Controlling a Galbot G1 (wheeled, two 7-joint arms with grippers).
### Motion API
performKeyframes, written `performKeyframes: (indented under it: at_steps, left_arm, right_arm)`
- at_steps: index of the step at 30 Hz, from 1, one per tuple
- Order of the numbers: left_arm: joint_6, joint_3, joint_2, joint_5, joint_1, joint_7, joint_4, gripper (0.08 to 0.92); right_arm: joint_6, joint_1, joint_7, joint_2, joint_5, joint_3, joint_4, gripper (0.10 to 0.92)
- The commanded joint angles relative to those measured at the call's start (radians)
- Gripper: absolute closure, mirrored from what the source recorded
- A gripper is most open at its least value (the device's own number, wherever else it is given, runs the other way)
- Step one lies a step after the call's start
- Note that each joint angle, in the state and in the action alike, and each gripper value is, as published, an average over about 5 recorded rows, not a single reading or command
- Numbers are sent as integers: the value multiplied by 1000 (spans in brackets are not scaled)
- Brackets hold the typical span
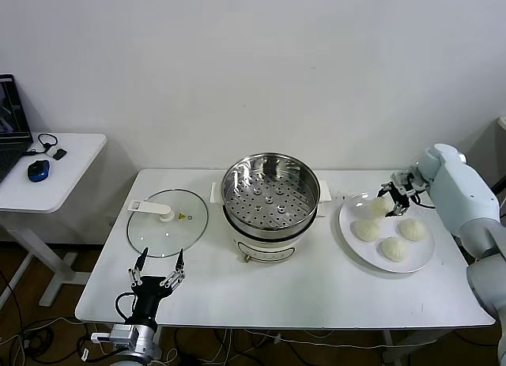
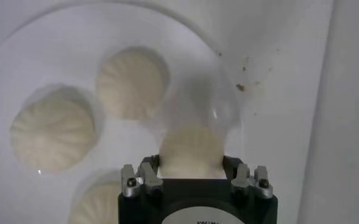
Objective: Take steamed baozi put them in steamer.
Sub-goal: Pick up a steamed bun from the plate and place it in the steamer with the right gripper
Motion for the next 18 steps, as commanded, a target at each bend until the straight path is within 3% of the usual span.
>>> performKeyframes:
  at_steps: [1, 10, 18]
  left_arm:
    - [0, 11, -3, 7, 3, -7, 1, 177]
    - [-5, 19, -5, 7, 9, -11, -8, 177]
    - [-5, 19, -5, 7, 11, -12, -13, 177]
  right_arm:
    - [-157, 121, -47, -101, 379, -276, 197, 346]
    - [-202, 348, -62, -164, 600, -559, 387, 341]
    - [-208, 486, -65, -155, 688, -720, 527, 340]
